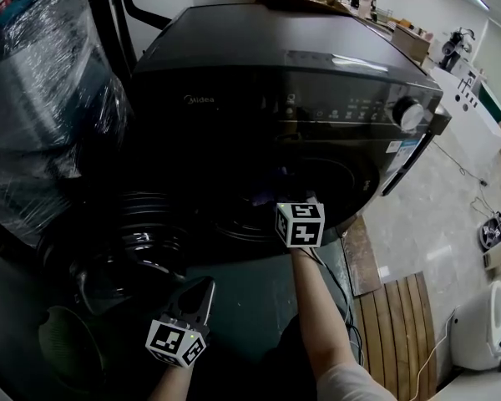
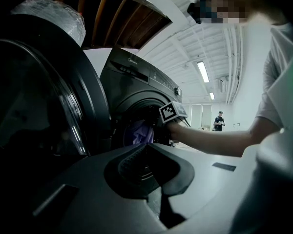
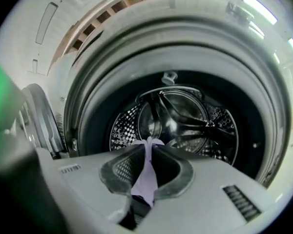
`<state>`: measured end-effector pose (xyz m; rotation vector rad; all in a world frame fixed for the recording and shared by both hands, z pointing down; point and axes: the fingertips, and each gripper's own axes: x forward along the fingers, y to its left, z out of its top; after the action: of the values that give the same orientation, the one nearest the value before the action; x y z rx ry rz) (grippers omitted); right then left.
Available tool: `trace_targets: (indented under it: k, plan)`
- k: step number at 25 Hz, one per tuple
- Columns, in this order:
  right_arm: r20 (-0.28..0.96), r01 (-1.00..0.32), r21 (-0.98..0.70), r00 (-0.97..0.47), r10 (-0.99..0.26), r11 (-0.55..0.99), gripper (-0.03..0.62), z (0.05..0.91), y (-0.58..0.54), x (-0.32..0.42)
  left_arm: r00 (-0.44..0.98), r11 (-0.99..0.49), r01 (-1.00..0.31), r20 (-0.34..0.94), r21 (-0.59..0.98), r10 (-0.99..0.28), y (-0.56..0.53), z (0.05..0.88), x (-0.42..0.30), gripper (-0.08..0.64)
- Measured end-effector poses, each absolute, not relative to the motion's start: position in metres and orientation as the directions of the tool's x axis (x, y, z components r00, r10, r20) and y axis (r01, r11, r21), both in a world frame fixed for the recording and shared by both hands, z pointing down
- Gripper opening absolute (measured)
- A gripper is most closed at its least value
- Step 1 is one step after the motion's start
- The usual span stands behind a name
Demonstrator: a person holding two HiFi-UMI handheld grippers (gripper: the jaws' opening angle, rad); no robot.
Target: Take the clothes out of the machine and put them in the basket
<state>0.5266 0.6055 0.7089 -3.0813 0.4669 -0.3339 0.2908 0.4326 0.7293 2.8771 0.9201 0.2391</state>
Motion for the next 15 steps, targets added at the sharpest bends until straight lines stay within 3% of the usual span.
trace_targets:
  k: [15]
  plan:
    - [0.094, -0.271, -0.025, 0.958, -0.272, -0.962, 0.049, 0.655, 0.622, 0.481, 0.809, -0.808, 0.572, 0.065, 0.142, 0.584, 0.412, 0.703, 0.289, 0.021]
